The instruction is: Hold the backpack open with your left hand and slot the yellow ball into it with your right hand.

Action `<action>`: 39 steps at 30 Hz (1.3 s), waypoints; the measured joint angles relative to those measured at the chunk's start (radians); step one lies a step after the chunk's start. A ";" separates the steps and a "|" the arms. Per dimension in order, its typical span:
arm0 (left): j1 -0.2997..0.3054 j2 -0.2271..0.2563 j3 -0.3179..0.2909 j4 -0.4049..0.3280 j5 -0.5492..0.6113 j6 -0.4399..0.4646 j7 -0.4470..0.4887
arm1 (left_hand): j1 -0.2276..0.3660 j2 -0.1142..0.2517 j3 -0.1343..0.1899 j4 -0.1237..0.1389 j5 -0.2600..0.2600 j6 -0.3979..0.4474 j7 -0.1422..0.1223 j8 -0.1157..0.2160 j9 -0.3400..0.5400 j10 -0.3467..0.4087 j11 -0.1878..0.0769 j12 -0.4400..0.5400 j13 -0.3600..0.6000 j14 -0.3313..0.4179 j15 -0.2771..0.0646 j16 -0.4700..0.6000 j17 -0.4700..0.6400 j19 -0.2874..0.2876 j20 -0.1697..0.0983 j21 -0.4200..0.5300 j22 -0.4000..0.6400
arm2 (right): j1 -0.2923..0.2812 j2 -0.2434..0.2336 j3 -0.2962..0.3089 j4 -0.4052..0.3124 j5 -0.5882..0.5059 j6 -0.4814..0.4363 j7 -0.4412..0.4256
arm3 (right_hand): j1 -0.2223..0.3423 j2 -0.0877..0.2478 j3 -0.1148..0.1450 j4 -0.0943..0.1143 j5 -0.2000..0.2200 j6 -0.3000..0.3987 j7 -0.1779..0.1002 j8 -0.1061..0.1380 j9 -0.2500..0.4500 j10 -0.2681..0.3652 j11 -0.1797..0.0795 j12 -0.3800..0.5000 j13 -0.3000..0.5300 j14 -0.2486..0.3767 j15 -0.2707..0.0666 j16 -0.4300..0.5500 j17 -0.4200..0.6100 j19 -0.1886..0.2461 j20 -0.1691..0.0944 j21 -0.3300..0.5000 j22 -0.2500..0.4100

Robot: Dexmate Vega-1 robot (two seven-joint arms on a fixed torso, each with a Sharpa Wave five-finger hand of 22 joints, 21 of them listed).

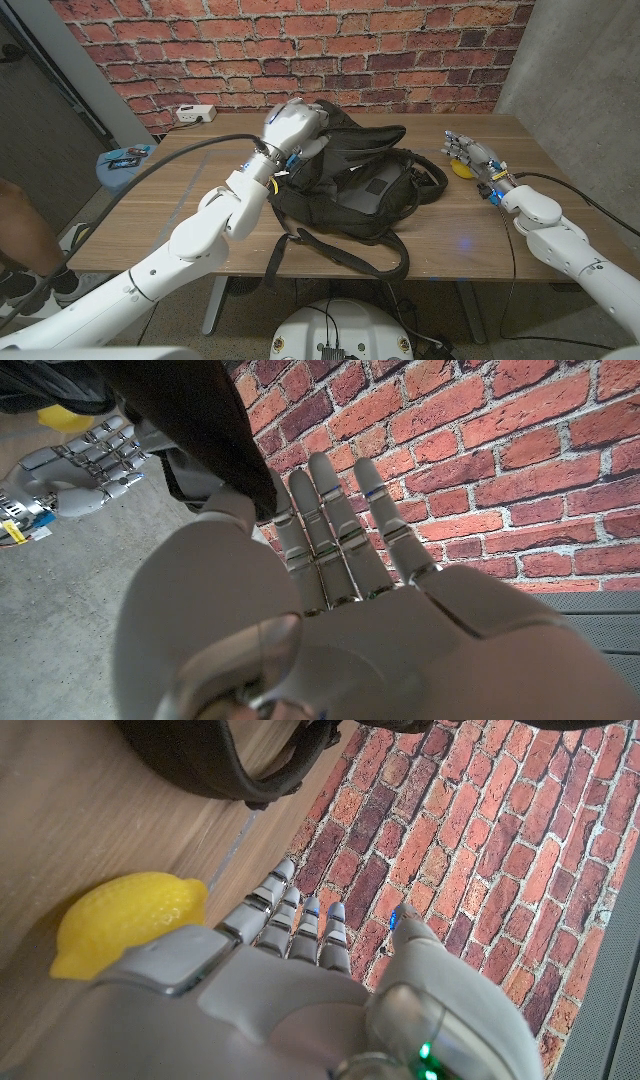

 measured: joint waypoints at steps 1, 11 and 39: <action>-0.002 0.000 -0.002 0.000 -0.006 0.002 -0.001 | -0.001 0.001 0.001 -0.001 0.000 0.000 0.000 0.000 0.000 0.000 0.000 0.000 0.000 0.000 0.000 0.000 0.001 -0.004 -0.004 0.004 0.000 | 0.000 -0.005 0.000 -0.006 -0.006 -0.004 -0.005 | 0.003 0.000 0.000 0.000 0.000 0.000 0.000 0.000 0.000 0.000 0.000 0.000 0.000 0.000 0.000 0.000 0.000 0.003 -0.003 0.000 0.000; -0.011 -0.003 -0.010 0.001 -0.024 0.019 -0.004 | -0.002 0.003 0.001 -0.001 -0.001 0.000 0.000 -0.003 -0.006 0.002 0.002 -0.004 0.005 0.000 0.000 -0.004 0.005 -0.005 -0.005 0.015 0.000 | 0.000 -0.029 -0.004 -0.025 -0.050 -0.022 -0.036 | 0.024 -0.013 0.003 -0.025 0.000 0.006 0.006 0.000 0.000 0.004 0.004 0.000 0.000 0.000 0.000 -0.006 -0.005 0.014 -0.003 0.000 0.000; 0.053 0.036 -0.093 -0.015 -0.085 0.096 0.056 | -0.007 0.006 0.013 0.002 -0.016 0.003 -0.008 -0.002 -0.021 0.020 -0.002 -0.019 -0.005 0.009 -0.002 -0.022 -0.003 -0.011 -0.011 0.039 0.000 | -0.037 -0.153 -0.011 -0.172 -0.210 -0.144 -0.156 | 0.080 -0.032 0.006 -0.072 0.000 0.013 0.013 0.007 -0.002 0.017 0.009 0.004 0.000 0.011 0.000 -0.006 -0.014 0.026 -0.003 0.000 -0.002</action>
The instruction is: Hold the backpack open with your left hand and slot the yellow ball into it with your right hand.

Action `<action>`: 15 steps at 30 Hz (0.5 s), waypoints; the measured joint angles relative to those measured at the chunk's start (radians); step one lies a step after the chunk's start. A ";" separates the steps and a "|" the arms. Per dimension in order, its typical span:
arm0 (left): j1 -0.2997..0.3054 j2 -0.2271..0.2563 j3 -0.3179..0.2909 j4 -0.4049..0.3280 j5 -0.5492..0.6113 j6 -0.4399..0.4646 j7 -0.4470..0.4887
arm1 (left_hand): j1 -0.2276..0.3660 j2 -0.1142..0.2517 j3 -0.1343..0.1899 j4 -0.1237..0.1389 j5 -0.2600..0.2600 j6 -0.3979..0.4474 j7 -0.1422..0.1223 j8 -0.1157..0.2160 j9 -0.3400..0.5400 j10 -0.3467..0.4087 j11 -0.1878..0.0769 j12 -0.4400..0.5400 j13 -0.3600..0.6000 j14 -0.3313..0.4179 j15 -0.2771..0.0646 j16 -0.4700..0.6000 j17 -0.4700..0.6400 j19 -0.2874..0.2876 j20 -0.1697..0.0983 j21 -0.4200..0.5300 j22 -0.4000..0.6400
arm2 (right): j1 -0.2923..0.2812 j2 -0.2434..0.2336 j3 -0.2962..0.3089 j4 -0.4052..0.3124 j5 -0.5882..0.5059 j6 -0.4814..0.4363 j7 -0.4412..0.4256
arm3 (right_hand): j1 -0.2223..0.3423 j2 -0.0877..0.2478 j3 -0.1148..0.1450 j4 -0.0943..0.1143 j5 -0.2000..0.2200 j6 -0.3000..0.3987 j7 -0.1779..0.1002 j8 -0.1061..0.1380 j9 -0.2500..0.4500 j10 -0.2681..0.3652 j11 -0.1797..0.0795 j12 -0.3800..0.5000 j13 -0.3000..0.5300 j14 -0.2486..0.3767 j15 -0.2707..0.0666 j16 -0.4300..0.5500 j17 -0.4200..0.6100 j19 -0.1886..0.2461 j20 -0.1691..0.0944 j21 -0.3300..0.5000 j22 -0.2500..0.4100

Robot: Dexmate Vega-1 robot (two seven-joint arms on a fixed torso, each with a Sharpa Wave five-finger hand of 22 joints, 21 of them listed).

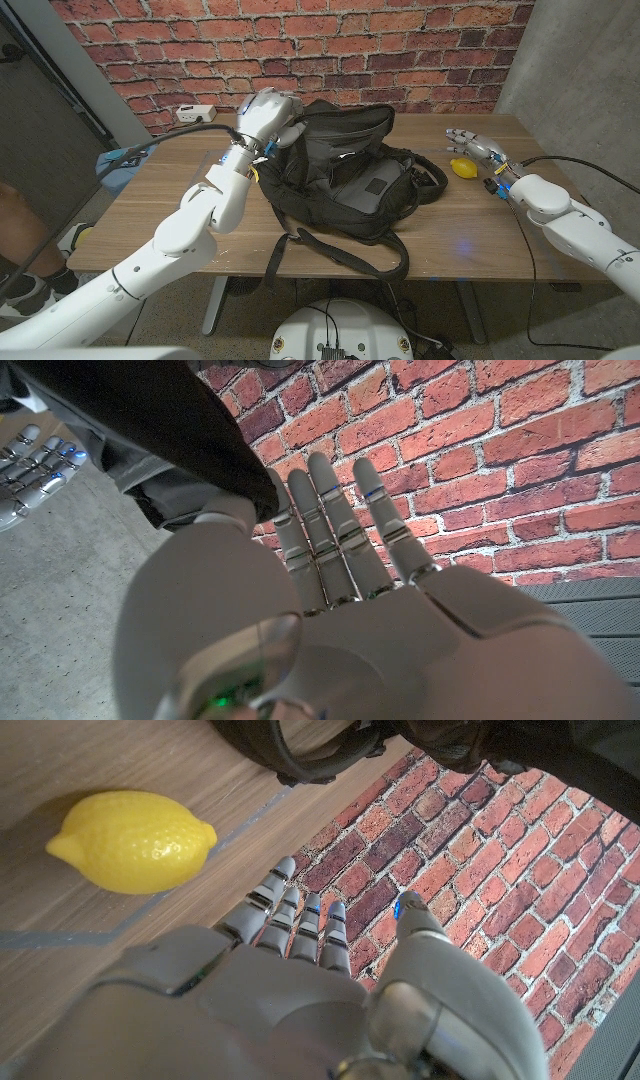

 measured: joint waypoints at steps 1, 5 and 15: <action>0.002 0.001 -0.002 0.000 -0.002 0.002 0.003 | 0.000 0.000 0.000 0.000 0.000 0.000 0.000 0.000 0.000 0.000 0.000 0.000 0.000 0.004 -0.004 0.000 0.000 0.000 0.000 0.000 0.000 | 0.000 0.000 0.000 0.000 0.000 0.000 0.000 | 0.001 -0.001 0.000 0.000 0.000 0.000 0.000 0.000 0.000 0.001 0.001 0.000 0.000 0.000 0.000 0.000 0.000 0.001 0.001 0.000 -0.001; 0.007 0.003 -0.010 0.003 -0.012 0.010 0.011 | 0.000 0.000 0.001 -0.001 -0.008 0.000 0.000 0.000 0.000 0.000 0.000 -0.008 0.000 0.005 -0.005 0.000 0.000 0.000 0.000 0.004 -0.002 | 0.012 -0.012 -0.012 -0.003 -0.027 -0.014 -0.004 | 0.007 -0.007 0.000 -0.008 0.000 0.005 -0.005 0.000 0.000 0.006 0.007 0.000 0.000 0.003 -0.003 0.000 -0.005 0.005 -0.002 0.000 -0.001; -0.002 0.002 -0.010 0.022 -0.033 0.021 0.021 | -0.002 -0.002 0.001 -0.001 -0.008 -0.002 -0.002 0.009 -0.002 0.002 -0.002 -0.008 0.000 0.005 -0.005 -0.004 0.003 -0.004 -0.004 0.011 -0.003 | 0.054 -0.027 -0.047 0.016 -0.095 -0.039 -0.003 | 0.019 -0.019 -0.001 -0.018 0.000 0.011 0.000 0.000 0.000 0.006 0.006 0.004 0.000 0.009 0.002 0.000 -0.005 0.010 0.003 0.000 -0.001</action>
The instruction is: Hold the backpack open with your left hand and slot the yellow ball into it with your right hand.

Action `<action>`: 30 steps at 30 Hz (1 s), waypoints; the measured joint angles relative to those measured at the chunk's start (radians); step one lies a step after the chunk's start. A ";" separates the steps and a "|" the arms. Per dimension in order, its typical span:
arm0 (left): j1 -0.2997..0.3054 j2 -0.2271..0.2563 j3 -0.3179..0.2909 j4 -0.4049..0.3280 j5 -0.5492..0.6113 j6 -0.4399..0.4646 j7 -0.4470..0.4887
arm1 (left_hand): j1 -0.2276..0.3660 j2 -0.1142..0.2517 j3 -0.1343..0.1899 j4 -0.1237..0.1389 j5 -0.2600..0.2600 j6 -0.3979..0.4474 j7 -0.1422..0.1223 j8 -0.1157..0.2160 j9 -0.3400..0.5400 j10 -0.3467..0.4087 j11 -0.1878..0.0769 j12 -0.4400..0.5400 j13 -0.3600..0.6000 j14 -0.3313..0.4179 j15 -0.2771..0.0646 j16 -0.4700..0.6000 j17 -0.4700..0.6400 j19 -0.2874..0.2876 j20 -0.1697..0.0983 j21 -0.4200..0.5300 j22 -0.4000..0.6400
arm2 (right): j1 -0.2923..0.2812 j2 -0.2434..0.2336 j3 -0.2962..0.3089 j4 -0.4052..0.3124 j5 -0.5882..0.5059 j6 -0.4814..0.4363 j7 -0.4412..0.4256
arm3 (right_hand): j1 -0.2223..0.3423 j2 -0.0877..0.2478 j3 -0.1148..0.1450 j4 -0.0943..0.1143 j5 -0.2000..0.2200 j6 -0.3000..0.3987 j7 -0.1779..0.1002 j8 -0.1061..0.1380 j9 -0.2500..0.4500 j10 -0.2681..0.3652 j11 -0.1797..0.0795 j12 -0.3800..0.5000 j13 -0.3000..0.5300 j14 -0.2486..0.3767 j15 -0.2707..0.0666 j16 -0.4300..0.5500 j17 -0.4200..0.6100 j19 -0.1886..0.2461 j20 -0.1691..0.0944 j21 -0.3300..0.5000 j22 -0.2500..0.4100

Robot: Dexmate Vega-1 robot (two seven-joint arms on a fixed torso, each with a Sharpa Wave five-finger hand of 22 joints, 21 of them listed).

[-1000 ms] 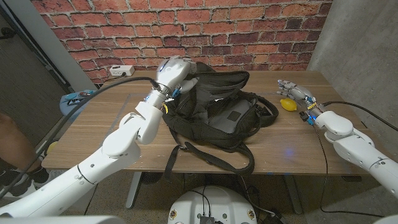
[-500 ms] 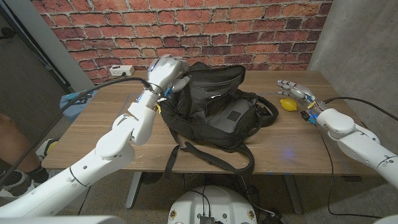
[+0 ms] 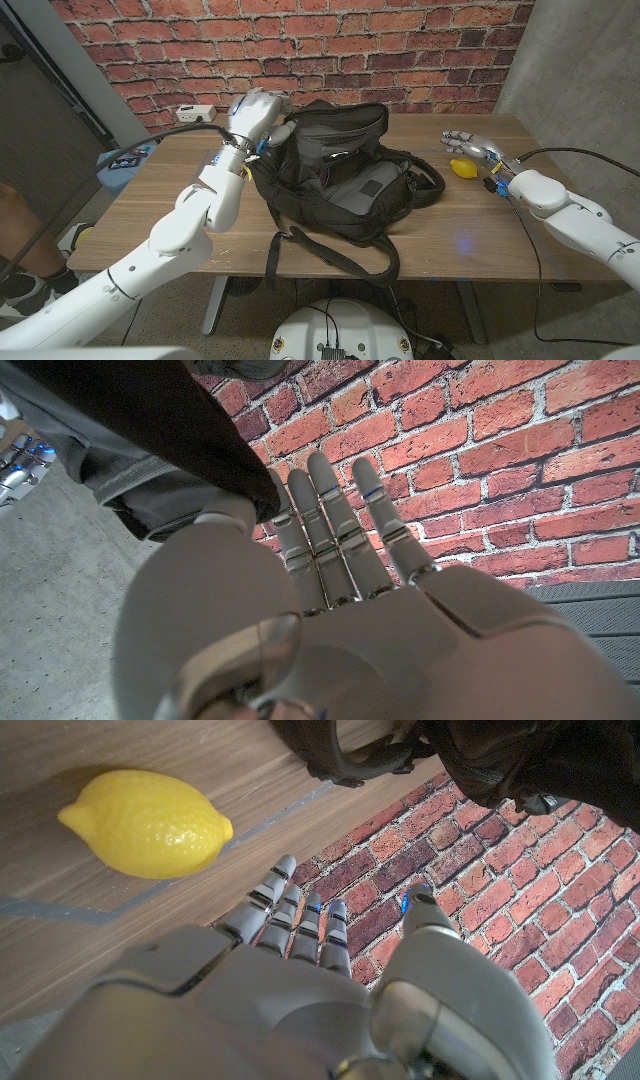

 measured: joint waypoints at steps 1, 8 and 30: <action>-0.001 0.000 0.001 0.001 -0.002 0.000 0.000 | 0.000 0.000 0.000 0.000 0.000 -0.001 -0.001 0.000 0.000 0.000 0.000 -0.005 0.000 0.000 0.000 0.000 0.000 0.000 0.000 0.001 0.000 | 0.004 -0.001 -0.003 0.003 -0.004 -0.001 0.001 | 0.000 0.000 0.000 0.000 0.000 0.000 0.000 0.000 0.000 0.000 0.000 0.000 0.000 0.000 0.000 0.000 0.000 0.000 0.000 0.000 0.000; -0.027 -0.013 0.023 0.023 -0.006 0.001 0.004 | -0.001 -0.001 0.007 -0.001 -0.004 -0.001 -0.001 0.000 0.000 0.000 0.000 -0.007 0.005 0.000 0.000 0.000 0.000 -0.005 0.006 0.008 0.000 | 0.022 -0.005 -0.016 0.014 -0.043 -0.013 0.010 | 0.012 -0.012 0.000 0.000 0.000 0.000 0.000 0.000 0.000 0.007 0.007 0.000 0.003 0.005 -0.005 0.000 0.000 0.009 -0.002 0.000 0.003; -0.117 -0.041 0.084 0.091 -0.029 -0.018 0.016 | -0.009 -0.009 0.007 -0.002 -0.004 -0.002 -0.001 0.012 -0.002 0.002 0.001 -0.012 0.009 0.000 0.000 -0.008 0.009 -0.009 0.002 0.023 -0.005 | 0.105 -0.058 -0.075 0.057 -0.139 -0.041 0.049 | 0.048 -0.048 -0.008 -0.008 0.000 0.013 0.012 0.000 0.000 0.022 0.022 0.004 0.003 0.021 0.001 0.000 -0.004 0.038 0.009 0.008 0.000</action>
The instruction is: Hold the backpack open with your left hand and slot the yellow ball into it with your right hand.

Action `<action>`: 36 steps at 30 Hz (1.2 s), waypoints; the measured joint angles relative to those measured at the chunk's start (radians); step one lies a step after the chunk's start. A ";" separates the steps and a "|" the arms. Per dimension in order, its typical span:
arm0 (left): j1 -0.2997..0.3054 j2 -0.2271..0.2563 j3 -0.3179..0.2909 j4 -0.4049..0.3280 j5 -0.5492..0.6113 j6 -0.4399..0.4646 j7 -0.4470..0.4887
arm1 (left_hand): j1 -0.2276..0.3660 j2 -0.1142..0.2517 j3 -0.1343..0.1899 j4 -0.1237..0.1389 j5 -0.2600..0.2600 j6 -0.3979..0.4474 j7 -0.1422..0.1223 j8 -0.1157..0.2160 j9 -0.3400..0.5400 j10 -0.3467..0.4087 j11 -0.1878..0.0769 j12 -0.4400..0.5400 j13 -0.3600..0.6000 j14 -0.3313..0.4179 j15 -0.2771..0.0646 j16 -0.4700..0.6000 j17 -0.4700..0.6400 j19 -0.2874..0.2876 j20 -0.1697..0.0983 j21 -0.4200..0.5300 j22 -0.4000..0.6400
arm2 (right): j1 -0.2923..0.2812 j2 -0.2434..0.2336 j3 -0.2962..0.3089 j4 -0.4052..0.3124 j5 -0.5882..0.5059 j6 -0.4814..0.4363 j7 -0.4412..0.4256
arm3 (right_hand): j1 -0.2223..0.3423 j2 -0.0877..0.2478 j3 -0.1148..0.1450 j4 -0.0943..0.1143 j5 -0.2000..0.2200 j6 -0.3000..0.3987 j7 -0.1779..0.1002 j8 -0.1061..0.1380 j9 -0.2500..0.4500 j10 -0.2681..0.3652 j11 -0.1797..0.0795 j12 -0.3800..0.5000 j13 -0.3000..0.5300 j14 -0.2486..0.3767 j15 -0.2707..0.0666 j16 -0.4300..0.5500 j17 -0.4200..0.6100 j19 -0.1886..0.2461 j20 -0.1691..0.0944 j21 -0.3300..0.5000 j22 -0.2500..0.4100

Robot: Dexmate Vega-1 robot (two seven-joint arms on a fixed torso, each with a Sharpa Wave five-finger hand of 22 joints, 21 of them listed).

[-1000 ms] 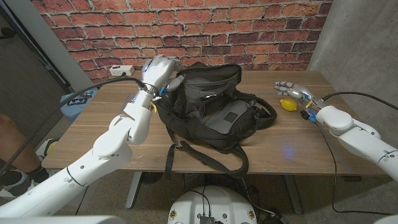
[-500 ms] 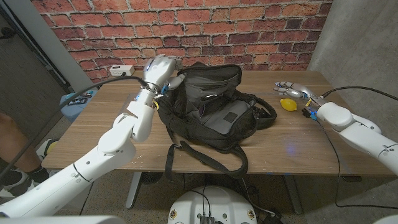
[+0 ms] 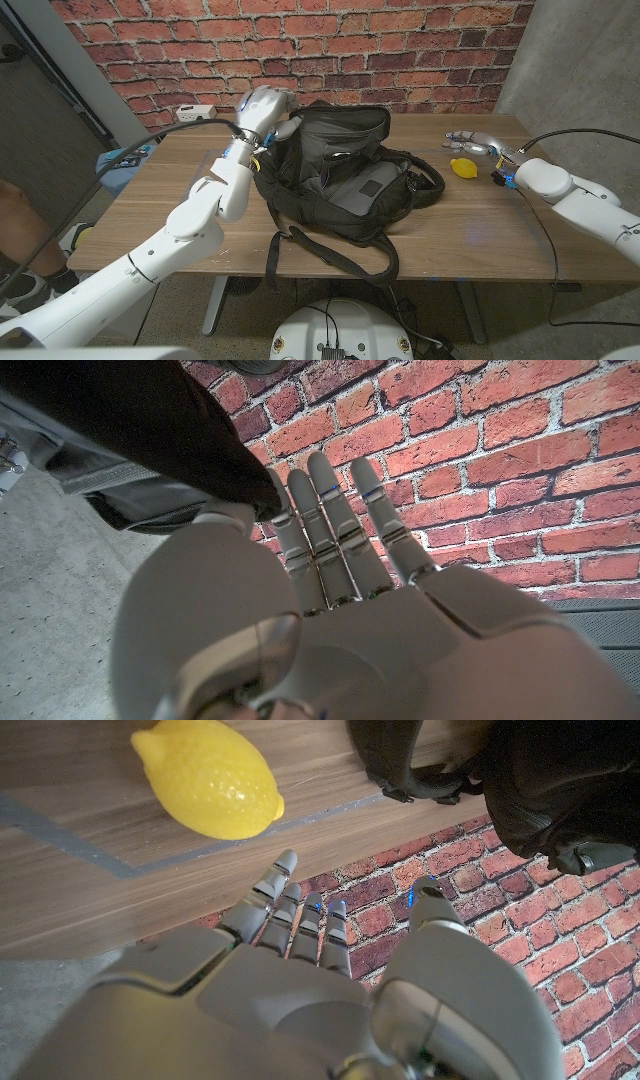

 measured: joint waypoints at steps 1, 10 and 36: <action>-0.004 -0.001 0.003 0.003 0.000 0.000 0.000 | 0.000 0.000 0.000 0.000 0.000 0.000 0.000 0.000 -0.001 0.000 0.000 0.000 0.002 0.000 0.000 0.000 0.000 0.000 0.000 0.000 0.000 | 0.000 0.000 0.000 0.000 -0.005 -0.002 0.002 | 0.000 0.000 0.000 0.000 0.000 0.000 0.000 0.000 0.000 0.003 0.003 0.000 0.000 0.000 0.000 0.000 -0.001 0.000 0.000 0.000 0.000; -0.019 -0.004 0.016 0.013 -0.005 -0.006 0.003 | 0.000 0.000 0.004 -0.004 0.000 0.000 0.000 0.004 -0.005 0.000 0.000 -0.007 0.005 0.000 0.000 0.000 0.005 0.000 0.000 0.008 0.000 | 0.036 -0.034 -0.026 0.005 -0.050 -0.024 0.021 | 0.011 -0.011 0.000 0.000 0.000 0.005 0.005 0.004 0.000 0.009 0.009 0.000 0.000 0.004 0.004 -0.005 -0.001 0.011 0.004 0.000 0.000; -0.031 0.004 0.027 0.013 0.006 0.004 0.008 | 0.001 0.000 0.008 0.000 -0.005 -0.002 -0.001 0.008 -0.010 0.013 -0.005 -0.015 0.014 0.004 0.004 -0.008 0.014 -0.016 -0.005 0.029 -0.005 | 0.105 -0.077 -0.089 0.046 -0.161 -0.052 0.094 | 0.024 -0.044 -0.013 0.004 0.000 0.011 0.011 0.004 0.002 0.015 0.023 0.004 0.005 0.011 0.003 -0.008 0.002 0.027 0.020 0.000 0.003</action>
